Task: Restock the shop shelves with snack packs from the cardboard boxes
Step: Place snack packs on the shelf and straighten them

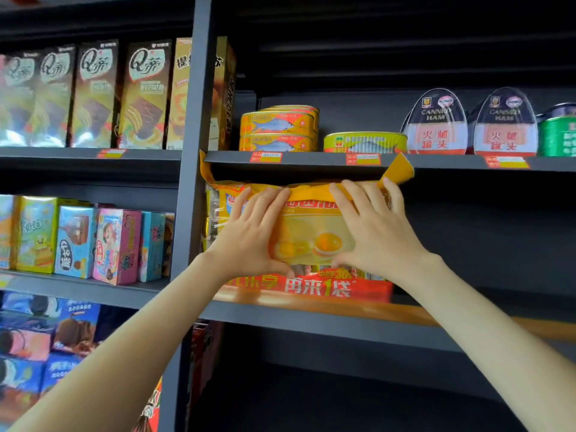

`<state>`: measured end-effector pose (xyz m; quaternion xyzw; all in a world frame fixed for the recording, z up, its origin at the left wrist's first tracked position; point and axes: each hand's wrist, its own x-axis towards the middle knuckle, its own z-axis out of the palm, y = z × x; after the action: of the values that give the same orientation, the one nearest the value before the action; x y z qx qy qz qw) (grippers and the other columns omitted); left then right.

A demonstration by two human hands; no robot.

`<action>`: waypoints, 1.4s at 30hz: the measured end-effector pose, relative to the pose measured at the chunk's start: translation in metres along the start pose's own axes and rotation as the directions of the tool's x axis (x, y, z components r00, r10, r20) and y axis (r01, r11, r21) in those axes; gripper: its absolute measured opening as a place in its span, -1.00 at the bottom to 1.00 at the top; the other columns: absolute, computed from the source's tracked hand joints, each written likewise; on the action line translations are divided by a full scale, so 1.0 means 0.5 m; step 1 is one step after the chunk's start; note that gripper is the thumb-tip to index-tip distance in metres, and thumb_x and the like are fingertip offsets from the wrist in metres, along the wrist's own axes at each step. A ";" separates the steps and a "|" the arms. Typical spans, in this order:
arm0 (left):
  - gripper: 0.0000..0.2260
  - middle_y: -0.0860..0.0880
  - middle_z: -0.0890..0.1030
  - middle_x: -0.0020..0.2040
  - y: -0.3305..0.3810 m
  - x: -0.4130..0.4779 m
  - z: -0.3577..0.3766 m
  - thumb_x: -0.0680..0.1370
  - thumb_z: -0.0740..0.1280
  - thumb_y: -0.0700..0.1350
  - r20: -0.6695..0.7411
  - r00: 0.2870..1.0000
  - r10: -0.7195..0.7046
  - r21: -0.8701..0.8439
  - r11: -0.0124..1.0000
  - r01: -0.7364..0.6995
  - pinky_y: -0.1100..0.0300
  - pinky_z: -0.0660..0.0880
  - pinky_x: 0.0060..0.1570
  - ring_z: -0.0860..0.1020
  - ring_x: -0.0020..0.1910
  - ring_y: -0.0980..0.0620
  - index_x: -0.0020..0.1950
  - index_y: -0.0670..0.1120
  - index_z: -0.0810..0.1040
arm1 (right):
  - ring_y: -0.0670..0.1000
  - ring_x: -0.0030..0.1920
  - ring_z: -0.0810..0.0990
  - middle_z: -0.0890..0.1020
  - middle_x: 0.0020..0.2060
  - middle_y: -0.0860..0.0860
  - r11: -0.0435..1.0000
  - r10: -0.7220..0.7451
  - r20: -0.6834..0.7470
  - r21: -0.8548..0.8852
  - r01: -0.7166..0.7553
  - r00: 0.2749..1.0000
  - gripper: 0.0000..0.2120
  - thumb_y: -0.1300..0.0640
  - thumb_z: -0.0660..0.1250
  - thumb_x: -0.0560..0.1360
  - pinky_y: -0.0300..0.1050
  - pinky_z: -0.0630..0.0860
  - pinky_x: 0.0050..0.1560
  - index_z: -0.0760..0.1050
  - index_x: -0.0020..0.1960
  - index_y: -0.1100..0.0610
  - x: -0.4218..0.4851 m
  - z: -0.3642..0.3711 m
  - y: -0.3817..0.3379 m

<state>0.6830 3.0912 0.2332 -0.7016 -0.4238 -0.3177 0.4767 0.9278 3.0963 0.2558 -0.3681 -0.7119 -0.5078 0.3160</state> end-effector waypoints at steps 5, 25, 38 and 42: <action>0.16 -0.21 0.27 0.47 -0.020 0.010 0.025 0.22 0.17 0.59 0.017 0.999 0.043 -0.001 0.999 -0.043 -0.11 -0.10 0.46 0.17 0.47 -0.15 0.54 -0.20 0.05 | 0.15 0.53 0.01 0.10 0.54 0.17 1.000 -0.003 0.101 -0.020 0.005 0.995 0.29 -0.46 0.44 0.12 0.12 -0.34 0.43 -0.06 0.56 0.16 -0.010 0.034 0.012; -0.05 -0.20 0.29 0.46 0.001 -0.014 0.028 0.41 0.11 0.51 -0.078 0.989 0.125 0.009 0.992 -0.125 -0.10 -0.04 0.46 0.22 0.46 -0.16 0.53 -0.18 0.09 | 0.21 0.48 0.21 0.27 0.47 0.21 0.996 0.069 -0.008 -0.055 -0.069 0.998 0.14 -0.38 0.45 0.22 0.21 -0.13 0.42 0.08 0.55 0.20 -0.071 0.029 -0.022; -0.14 -0.21 0.08 0.56 -0.007 -0.044 0.044 0.43 0.05 0.51 -0.108 0.989 -0.098 -0.001 0.995 0.098 -0.39 -0.14 0.40 -0.07 0.56 -0.18 0.58 0.03 0.01 | 0.25 0.53 -0.03 0.03 0.53 0.26 0.997 0.054 -0.048 0.062 -0.051 0.997 0.03 -0.37 0.36 0.35 0.22 -0.20 0.46 -0.05 0.58 0.09 -0.046 0.044 -0.071; -0.06 -0.20 0.06 0.56 -0.016 -0.045 0.052 0.37 0.08 0.55 -0.125 0.990 -0.062 -0.003 0.998 0.062 -0.39 -0.17 0.40 -0.10 0.56 -0.17 0.58 0.03 -0.02 | 0.24 0.54 -0.13 -0.07 0.54 0.26 0.996 0.048 -0.028 0.076 -0.046 0.998 0.09 -0.41 0.33 0.33 0.19 -0.27 0.45 -0.16 0.58 0.04 -0.040 0.064 -0.073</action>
<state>0.6671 3.1107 0.2082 -0.6666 -0.4150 -0.3753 0.4925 0.9054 3.1150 0.2123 -0.3649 -0.7170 -0.4784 0.3519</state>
